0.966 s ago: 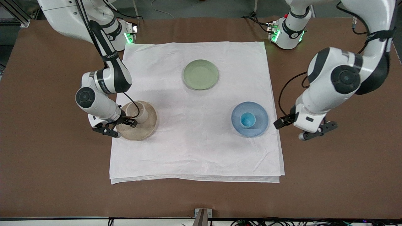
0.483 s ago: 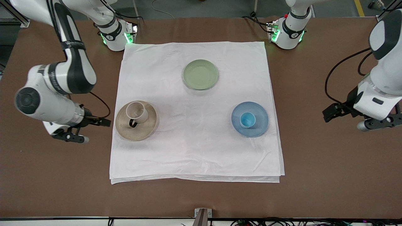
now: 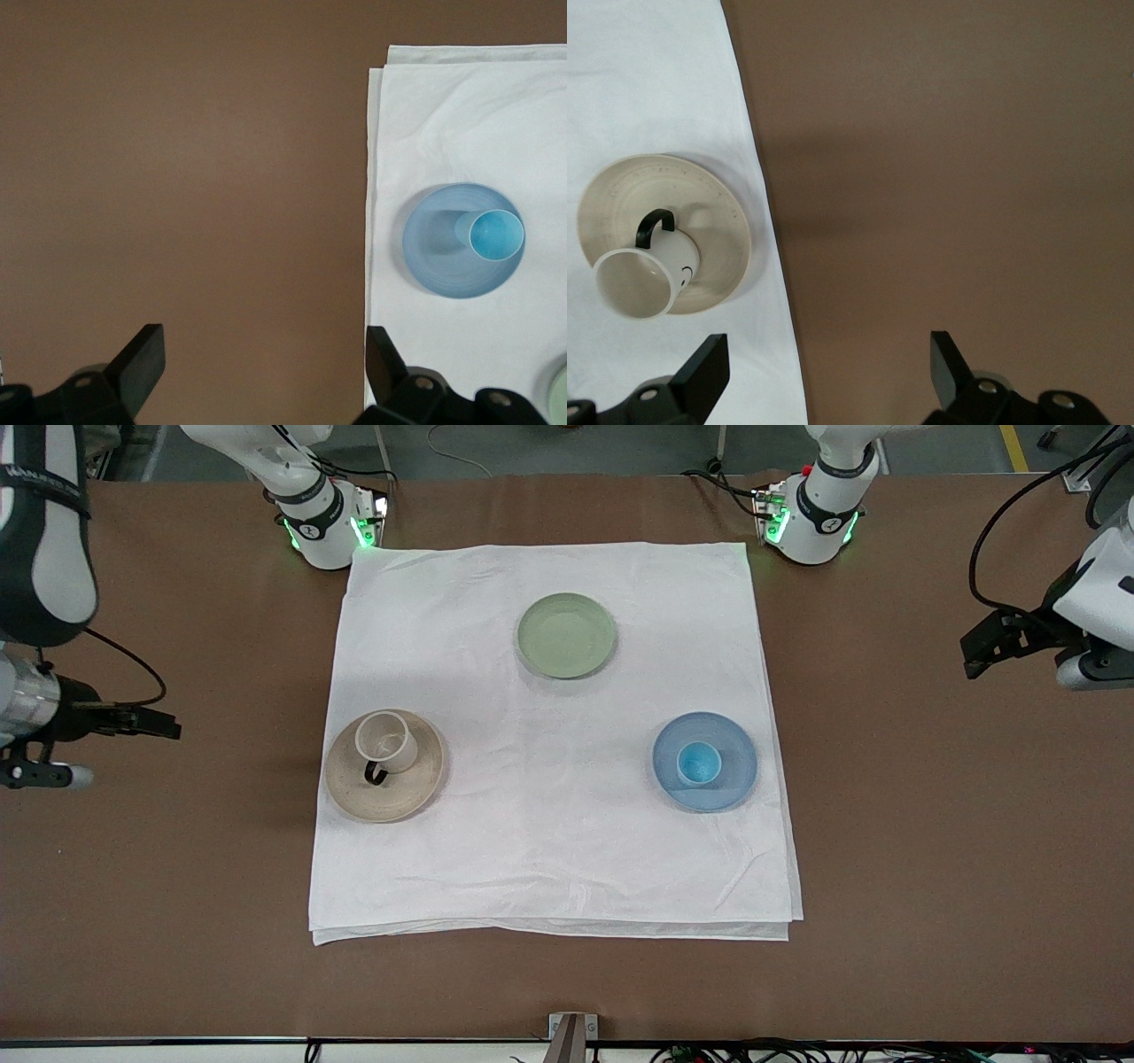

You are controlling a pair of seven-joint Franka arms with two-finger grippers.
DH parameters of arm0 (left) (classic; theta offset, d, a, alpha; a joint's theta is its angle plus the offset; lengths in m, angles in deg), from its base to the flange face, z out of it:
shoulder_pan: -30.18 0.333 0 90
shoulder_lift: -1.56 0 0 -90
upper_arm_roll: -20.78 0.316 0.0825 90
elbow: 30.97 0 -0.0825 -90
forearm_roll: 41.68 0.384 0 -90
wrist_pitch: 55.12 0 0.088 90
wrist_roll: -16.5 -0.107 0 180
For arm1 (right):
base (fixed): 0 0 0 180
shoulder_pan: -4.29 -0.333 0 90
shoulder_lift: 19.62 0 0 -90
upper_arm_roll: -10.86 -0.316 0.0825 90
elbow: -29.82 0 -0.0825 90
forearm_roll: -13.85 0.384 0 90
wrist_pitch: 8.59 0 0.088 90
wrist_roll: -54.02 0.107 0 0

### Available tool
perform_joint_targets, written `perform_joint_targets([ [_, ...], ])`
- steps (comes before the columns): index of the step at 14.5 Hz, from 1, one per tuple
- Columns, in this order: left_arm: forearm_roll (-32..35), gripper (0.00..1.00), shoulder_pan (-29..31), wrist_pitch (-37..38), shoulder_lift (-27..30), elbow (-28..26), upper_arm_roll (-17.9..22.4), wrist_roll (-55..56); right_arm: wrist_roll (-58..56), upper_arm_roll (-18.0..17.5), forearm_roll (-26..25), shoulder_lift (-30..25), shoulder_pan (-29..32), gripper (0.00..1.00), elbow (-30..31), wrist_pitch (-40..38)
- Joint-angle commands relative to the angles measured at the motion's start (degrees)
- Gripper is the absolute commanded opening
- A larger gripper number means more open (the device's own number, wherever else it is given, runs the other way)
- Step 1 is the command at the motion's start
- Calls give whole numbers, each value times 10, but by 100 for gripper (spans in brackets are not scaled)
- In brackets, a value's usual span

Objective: Place blue cup in blue plate and white mug in gray plate

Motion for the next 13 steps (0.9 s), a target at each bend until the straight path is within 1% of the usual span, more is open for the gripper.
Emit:
perform_joint_targets([
  [1, -24, 100, -28, 2, 29, -34, 42, -14, 5, -14, -17, 6, -6, 100, -99, -80],
  [3, -29, 100, -27, 2, 39, -38, 44, -14, 5, -14, -23, 10, -10, 100, -116, -83],
  [4, -32, 100, -27, 2, 37, -38, 44, -14, 4, -17, -12, 9, -11, 100, -115, -86],
  [5, -33, 100, -24, 2, 36, -38, 44, -14, 5, -20, -4, 8, -18, 100, -113, -106],
  [6, -33, 100, -24, 2, 35, -38, 44, -15, 4, -21, -2, 8, -23, 100, -114, -121],
  [8, -33, 100, -24, 2, 35, -38, 44, -15, 4, -20, -10, -2, -32, 100, -107, -127],
  [9, -33, 100, -24, 2, 35, -37, 44, -15, 4, -18, -10, -13, -30, 100, -93, -126],
  [11, -32, 100, -23, 3, 35, -36, 44, -16, 3, -17, -7, -51, -22, 100, -53, -117],
  [13, -32, 100, -24, 3, 34, -37, 44, -16, 2, -17, -7, -76, -22, 100, -38, -119],
])
